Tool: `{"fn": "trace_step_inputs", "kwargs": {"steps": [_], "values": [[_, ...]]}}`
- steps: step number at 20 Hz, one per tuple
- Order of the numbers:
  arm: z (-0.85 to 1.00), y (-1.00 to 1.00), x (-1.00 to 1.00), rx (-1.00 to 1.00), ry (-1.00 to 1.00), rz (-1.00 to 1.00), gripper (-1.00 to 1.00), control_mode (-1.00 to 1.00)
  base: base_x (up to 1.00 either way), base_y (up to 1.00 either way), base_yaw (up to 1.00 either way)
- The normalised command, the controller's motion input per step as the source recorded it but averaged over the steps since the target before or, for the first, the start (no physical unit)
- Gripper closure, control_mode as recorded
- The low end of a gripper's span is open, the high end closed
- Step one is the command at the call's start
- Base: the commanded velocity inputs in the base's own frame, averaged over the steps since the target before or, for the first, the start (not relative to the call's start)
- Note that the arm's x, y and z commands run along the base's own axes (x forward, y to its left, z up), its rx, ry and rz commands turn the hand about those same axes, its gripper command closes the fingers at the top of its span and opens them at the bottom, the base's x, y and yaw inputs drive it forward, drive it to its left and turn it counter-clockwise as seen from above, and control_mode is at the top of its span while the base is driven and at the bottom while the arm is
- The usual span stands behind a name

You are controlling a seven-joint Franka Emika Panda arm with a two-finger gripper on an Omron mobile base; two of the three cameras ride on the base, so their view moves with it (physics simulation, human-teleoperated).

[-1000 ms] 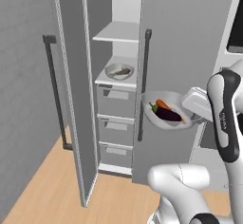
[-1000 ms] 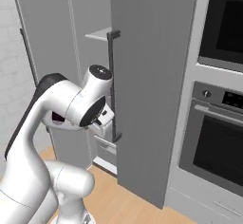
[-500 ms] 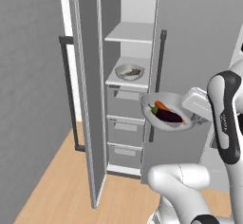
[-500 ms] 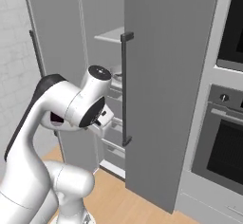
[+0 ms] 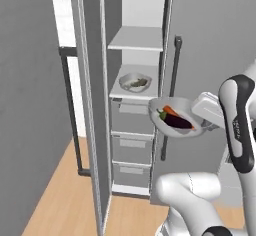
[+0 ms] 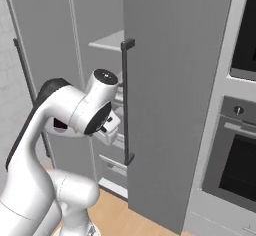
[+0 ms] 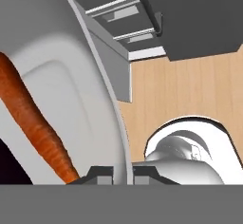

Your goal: Take the meat container that has the fish and place it on the second highest rack of the freezer. Then take the vegetable container that has the carrot and eggplant and place it on the highest rack of the freezer.

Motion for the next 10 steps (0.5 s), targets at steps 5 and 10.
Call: {"fn": "trace_step_inputs", "kwargs": {"steps": [5, 10], "values": [[0.0, 0.0, 0.0, 0.0, 0.0, 0.0, 1.0, 1.0, 0.59, 0.39, -0.23], [0.0, 0.0, 0.0, 0.0, 0.0, 0.0, 1.0, 1.0, 0.32, 0.16, -0.22]]}}
